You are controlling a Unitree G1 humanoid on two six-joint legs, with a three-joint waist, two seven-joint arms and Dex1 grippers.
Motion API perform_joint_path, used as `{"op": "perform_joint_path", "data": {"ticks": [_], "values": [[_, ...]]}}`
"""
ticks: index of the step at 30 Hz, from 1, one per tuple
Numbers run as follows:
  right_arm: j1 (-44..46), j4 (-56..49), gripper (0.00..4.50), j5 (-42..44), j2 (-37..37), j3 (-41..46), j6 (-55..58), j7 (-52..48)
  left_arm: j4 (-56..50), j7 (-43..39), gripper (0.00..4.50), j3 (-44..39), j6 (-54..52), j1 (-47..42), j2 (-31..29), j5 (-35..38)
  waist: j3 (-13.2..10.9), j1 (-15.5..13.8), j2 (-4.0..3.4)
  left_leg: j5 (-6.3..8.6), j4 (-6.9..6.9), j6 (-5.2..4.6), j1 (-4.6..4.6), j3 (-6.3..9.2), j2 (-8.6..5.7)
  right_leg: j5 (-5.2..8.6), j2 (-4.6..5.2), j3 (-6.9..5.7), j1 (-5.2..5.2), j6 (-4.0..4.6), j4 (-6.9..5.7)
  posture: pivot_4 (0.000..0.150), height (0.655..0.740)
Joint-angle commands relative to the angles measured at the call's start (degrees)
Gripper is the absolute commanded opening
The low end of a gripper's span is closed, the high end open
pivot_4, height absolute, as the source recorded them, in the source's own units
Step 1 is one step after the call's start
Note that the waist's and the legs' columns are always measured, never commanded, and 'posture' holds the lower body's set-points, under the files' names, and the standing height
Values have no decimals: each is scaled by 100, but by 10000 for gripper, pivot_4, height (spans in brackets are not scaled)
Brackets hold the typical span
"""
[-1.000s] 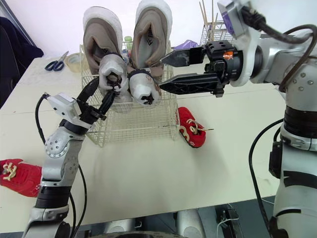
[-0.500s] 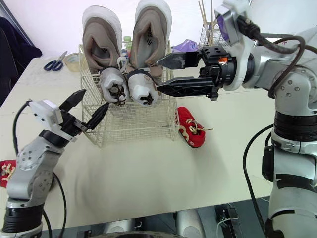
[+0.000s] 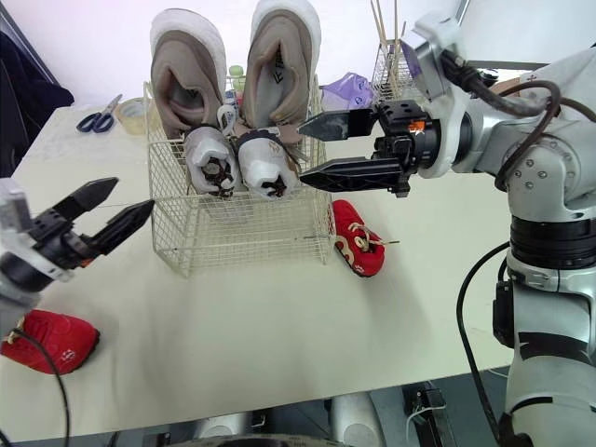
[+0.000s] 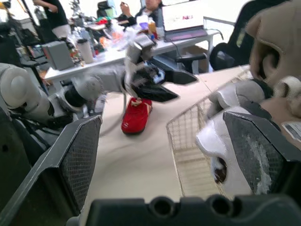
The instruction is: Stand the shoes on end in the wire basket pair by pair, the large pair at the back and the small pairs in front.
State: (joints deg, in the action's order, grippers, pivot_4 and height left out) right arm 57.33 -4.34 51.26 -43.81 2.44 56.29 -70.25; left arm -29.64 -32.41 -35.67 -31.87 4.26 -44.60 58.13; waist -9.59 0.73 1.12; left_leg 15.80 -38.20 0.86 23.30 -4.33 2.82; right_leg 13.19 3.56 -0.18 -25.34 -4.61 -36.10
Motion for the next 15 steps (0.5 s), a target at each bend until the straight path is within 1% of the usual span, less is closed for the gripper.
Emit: {"op": "perform_joint_path", "data": {"ticks": [1, 4, 7, 8, 9, 11, 14, 15], "values": [[48, -37, 45000, -100, -3, 49, -182, -33, 407, -222, 44553, -685, -156, -163, -396, 276, 0, 0, 0, 0, 0, 0, 0, 0, 0, 0, 0, 0, 0, 0, 1, 1500, 7400], [-31, -134, 45000, -85, -104, 146, -143, 19, 671, -453, 44553, -986, -341, -234, -705, 449, -2, 2, 1, 0, 3, 0, 1, -3, 0, 0, 1, 0, -3, 0, 2, 1500, 7400], [-93, -143, 45000, -220, -188, 205, -230, 167, 888, -391, 44553, -1010, -600, -485, -891, 684, -2, -7, 1, 0, 4, 1, 3, -4, -1, 0, 4, 0, -4, 1, 5, 1500, 7400], [-98, -131, 45000, -239, -207, 228, -227, 209, 917, -257, 44553, -994, -698, -565, -924, 734, -3, -9, 0, 0, 4, 1, 3, -4, -1, 1, 5, 0, -3, 1, 5, 1500, 7400], [-123, -124, 45000, -223, -228, 313, -199, 311, 853, 102, 44553, -924, -950, -558, -1040, 627, -2, -6, 0, 0, 3, 1, 3, -4, -2, 1, 6, 0, -3, 1, 4, 1500, 7400], [-155, -124, 45000, -202, -245, 416, -168, 440, 757, 542, 44553, -849, -1290, -541, -1178, 485, -3, 5, 2, 0, 4, 1, 3, -4, -2, 0, 6, 1, -3, 1, 4, 1500, 7400], [-556, -218, 45000, -314, -308, 651, -345, 657, 546, 873, 44553, -998, -1819, -369, -1225, 821, -3, 6, 5, 0, 9, 1, 2, -3, 0, 0, 4, 1, -4, 0, 5, 1500, 7400], [-770, -229, 45000, -356, -463, 676, -272, 645, 358, 821, 44553, -1131, -1865, -275, -1163, 1002, -3, 6, 5, 1, 11, 1, 2, -6, -1, 0, 7, 1, -6, -1, 4, 1500, 7400]]}}
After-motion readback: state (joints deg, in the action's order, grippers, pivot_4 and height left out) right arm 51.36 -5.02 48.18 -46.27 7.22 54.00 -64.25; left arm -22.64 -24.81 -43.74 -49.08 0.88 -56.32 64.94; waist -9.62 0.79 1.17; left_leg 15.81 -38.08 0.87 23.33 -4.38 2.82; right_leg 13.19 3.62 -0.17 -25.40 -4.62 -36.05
